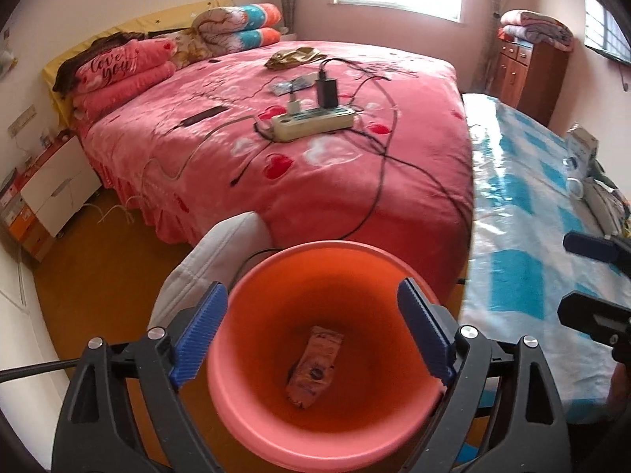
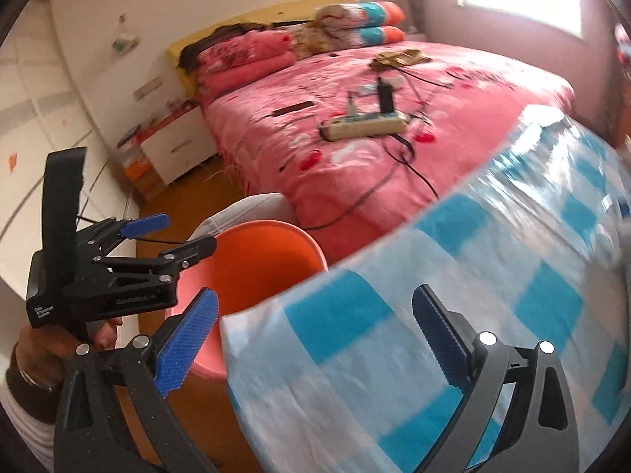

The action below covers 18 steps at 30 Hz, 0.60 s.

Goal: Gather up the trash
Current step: 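Open both tools to drop the packets into the orange bucket, then move both tools back over the trash on the table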

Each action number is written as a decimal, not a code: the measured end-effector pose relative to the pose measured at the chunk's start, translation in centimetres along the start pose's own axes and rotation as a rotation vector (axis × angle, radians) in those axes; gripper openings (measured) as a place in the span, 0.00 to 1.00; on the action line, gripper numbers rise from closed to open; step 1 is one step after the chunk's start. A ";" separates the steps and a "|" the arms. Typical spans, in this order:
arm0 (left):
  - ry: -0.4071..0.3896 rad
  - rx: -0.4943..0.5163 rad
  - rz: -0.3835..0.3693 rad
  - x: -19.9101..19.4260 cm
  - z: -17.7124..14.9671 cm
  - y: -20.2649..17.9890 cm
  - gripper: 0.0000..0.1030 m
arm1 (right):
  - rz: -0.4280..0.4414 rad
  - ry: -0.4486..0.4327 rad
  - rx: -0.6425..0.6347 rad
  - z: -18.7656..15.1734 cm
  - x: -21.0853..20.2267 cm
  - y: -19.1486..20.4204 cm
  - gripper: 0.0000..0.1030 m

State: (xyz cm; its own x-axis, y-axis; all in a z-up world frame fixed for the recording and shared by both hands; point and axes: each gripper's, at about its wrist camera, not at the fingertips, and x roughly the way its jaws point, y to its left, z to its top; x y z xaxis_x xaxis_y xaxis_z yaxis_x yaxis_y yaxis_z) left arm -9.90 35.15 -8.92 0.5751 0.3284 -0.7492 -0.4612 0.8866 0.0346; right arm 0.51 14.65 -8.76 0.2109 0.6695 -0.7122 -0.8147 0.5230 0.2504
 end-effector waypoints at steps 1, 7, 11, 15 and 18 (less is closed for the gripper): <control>-0.004 0.005 -0.002 -0.2 0.1 -0.4 0.87 | -0.006 -0.008 0.024 -0.5 -0.5 -0.6 0.95; -0.042 0.032 -0.002 -1.8 1.1 -3.1 0.87 | -0.068 -0.049 0.085 -2.4 -3.1 -3.4 0.95; -0.074 0.059 -0.012 -3.1 1.8 -5.4 0.87 | -0.088 -0.083 0.121 -3.5 -5.0 -5.2 0.95; -0.089 0.097 -0.023 -4.0 2.3 -7.8 0.87 | -0.105 -0.112 0.164 -4.5 -7.0 -7.2 0.95; -0.099 0.128 -0.035 -4.7 2.6 -9.8 0.87 | -0.126 -0.143 0.208 -5.3 -8.9 -9.1 0.95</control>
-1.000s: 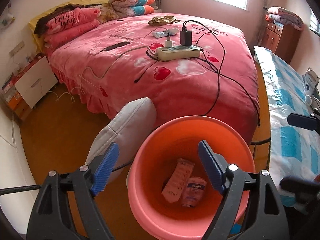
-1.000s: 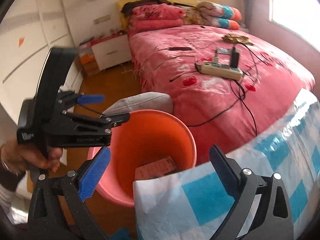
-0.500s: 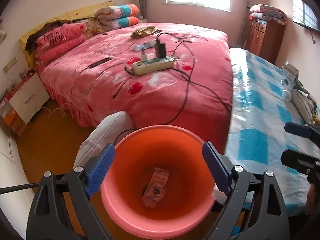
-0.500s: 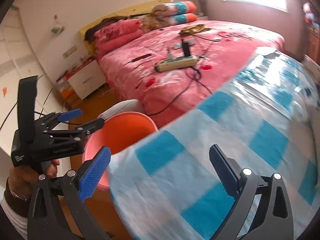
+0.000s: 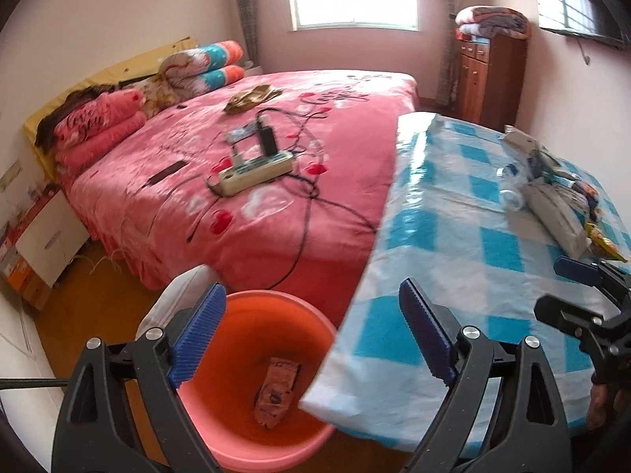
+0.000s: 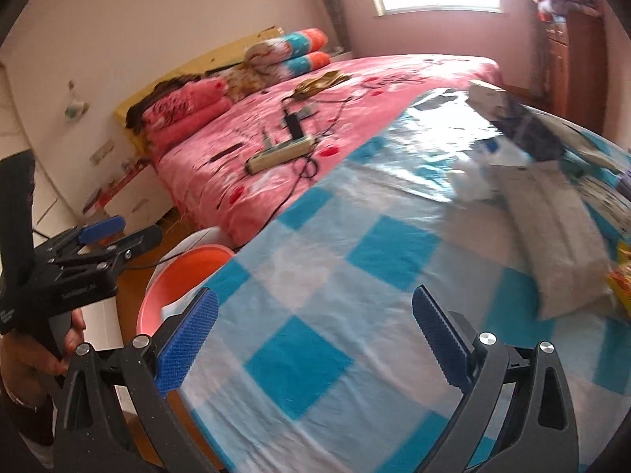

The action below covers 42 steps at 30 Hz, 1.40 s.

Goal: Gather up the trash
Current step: 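Move both tools back over the trash on the table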

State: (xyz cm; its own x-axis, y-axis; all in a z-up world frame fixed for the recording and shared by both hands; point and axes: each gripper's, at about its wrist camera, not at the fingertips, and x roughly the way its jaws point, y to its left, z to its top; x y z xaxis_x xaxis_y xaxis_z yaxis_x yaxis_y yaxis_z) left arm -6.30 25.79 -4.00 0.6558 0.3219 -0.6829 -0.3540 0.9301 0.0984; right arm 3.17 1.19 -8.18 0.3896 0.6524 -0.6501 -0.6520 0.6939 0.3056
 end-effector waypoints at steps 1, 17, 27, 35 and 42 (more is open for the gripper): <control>-0.005 0.010 0.000 -0.2 0.2 -0.8 0.87 | -0.010 -0.010 0.009 0.0 -0.4 -0.6 0.95; -0.037 0.120 -0.068 -1.6 2.8 -10.4 0.87 | -0.228 -0.139 0.119 0.0 -7.0 -9.9 0.95; -0.047 0.183 -0.117 -1.6 3.6 -15.5 0.87 | -0.299 -0.176 0.157 0.2 -8.9 -12.8 0.95; -0.039 0.209 -0.177 -1.2 4.2 -19.4 0.87 | -0.352 -0.198 0.246 -0.2 -10.8 -17.0 0.95; -0.030 0.181 -0.293 -0.4 6.1 -22.3 0.87 | -0.369 -0.219 0.363 -1.1 -12.8 -21.4 0.95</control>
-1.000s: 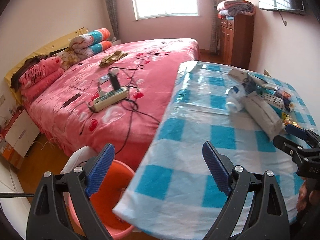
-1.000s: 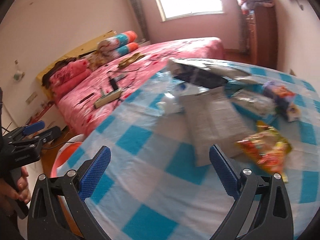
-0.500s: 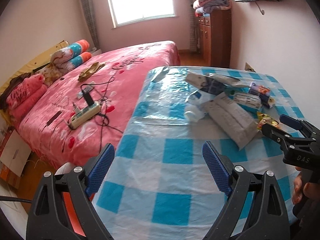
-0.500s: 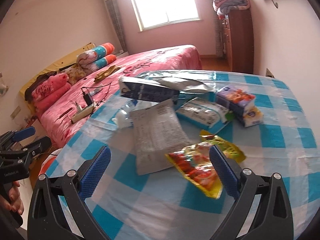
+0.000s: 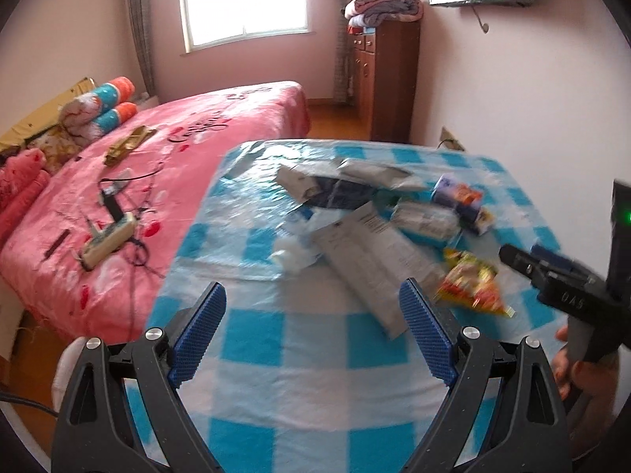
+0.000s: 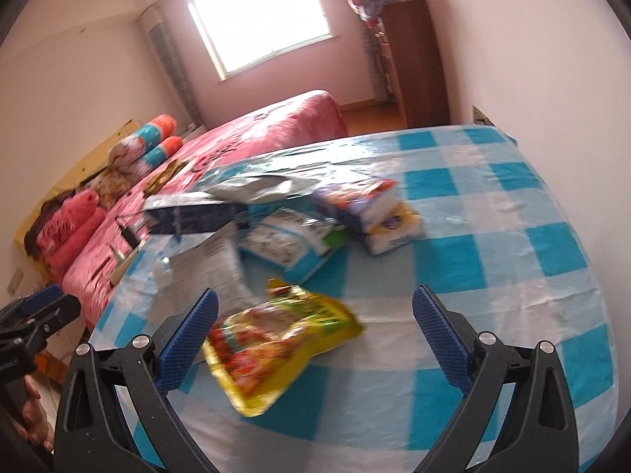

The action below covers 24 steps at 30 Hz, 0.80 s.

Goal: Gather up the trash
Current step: 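Move both tools back over the trash on the table, then grasp the grey printed paper packet with the left tool while the right tool grasps the yellow snack bag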

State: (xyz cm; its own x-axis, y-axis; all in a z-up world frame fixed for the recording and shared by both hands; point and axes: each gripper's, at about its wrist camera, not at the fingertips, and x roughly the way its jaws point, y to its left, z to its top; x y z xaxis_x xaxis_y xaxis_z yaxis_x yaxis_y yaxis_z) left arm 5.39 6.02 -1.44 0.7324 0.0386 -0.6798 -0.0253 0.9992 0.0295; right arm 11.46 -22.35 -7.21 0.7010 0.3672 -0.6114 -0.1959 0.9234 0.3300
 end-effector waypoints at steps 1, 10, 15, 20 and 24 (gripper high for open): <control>-0.002 -0.001 -0.008 0.2 0.3 -0.1 0.87 | -0.001 0.004 0.019 0.1 0.1 -0.7 0.95; 0.020 -0.001 -0.069 3.2 3.0 -3.1 0.87 | 0.066 0.050 0.093 0.4 1.1 -3.6 0.95; 0.110 -0.053 -0.086 6.1 2.1 -4.2 0.87 | 0.102 0.075 0.115 0.4 1.6 -4.6 0.95; 0.161 -0.134 -0.092 8.7 1.9 -5.0 0.87 | 0.124 0.075 0.149 0.6 1.6 -5.7 0.95; 0.189 -0.175 -0.065 10.5 2.0 -5.4 0.87 | 0.136 0.079 0.148 0.6 1.7 -5.9 0.95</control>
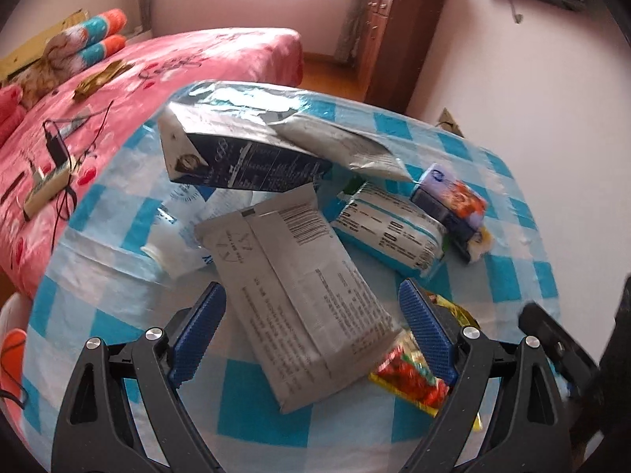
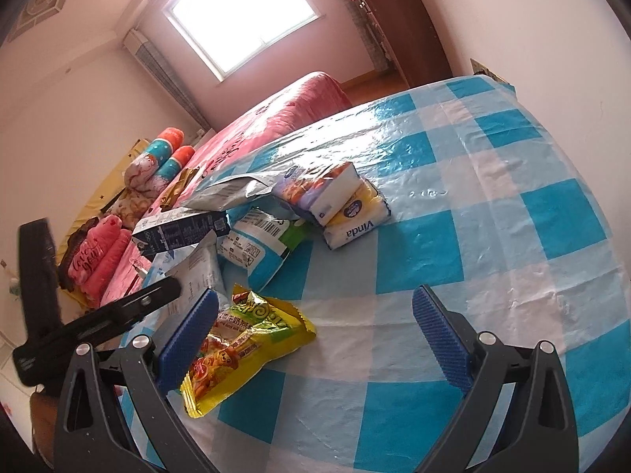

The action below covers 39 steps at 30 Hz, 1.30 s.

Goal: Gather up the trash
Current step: 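Grasp the grey printed paper packet with the left tool while the right tool grasps the yellow snack bag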

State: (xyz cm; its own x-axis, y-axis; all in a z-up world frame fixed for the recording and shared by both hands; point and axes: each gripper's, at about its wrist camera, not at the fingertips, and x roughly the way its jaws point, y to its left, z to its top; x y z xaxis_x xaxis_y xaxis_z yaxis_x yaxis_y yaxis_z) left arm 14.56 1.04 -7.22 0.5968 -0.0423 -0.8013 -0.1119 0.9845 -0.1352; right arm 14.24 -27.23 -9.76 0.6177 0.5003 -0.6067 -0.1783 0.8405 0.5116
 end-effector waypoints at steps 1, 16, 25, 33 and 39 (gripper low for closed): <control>0.005 -0.020 -0.006 0.4 0.2 0.1 0.87 | 0.004 0.001 -0.004 0.0 0.0 0.1 0.95; 0.040 -0.051 0.110 3.5 1.0 0.2 0.87 | 0.073 0.061 -0.044 -0.3 1.0 0.4 0.95; 0.030 -0.064 0.086 4.4 0.9 0.8 0.87 | 0.133 0.119 -0.083 -1.2 1.9 2.4 0.95; -0.008 -0.050 0.063 4.0 0.4 1.2 0.79 | 0.098 0.144 -0.129 -2.0 2.5 3.8 0.93; 0.009 0.011 0.020 2.9 -1.0 1.0 0.76 | 0.092 0.161 -0.127 -2.2 2.7 4.0 0.80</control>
State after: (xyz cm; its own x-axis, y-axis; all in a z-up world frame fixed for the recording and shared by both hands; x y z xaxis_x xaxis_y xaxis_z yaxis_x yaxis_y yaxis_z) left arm 15.43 1.71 -10.27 0.5871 -0.0240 -0.8092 -0.1151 0.9869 -0.1128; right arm 13.50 -22.03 -10.66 0.4657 0.5945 -0.6555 -0.3299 0.8040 0.4947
